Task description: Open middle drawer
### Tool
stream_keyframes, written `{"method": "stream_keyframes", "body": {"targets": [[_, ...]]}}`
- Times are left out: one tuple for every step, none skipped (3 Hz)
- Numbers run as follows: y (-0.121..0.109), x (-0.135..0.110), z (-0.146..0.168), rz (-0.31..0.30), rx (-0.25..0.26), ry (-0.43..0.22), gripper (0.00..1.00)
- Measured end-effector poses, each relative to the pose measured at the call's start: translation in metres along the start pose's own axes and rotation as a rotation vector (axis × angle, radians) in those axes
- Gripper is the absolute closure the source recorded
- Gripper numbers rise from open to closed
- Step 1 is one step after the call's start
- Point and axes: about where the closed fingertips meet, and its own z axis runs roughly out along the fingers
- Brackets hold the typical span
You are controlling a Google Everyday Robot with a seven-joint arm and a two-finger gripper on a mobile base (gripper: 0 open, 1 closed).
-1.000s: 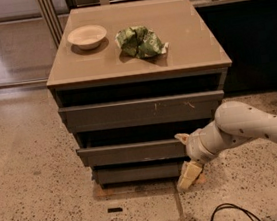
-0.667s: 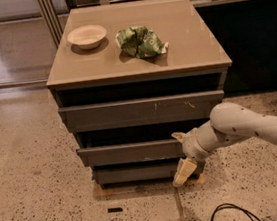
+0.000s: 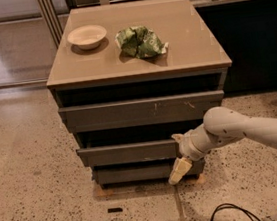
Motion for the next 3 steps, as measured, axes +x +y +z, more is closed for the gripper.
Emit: {"method": "stream_keyframes", "body": {"targets": [[-0.026, 0.012, 0.027, 0.061, 0.010, 0.014, 0.00], [-0.050, 0.028, 0.056, 0.077, 0.003, 0.011, 0.00], [-0.050, 0.028, 0.056, 0.077, 0.003, 0.011, 0.00]]}}
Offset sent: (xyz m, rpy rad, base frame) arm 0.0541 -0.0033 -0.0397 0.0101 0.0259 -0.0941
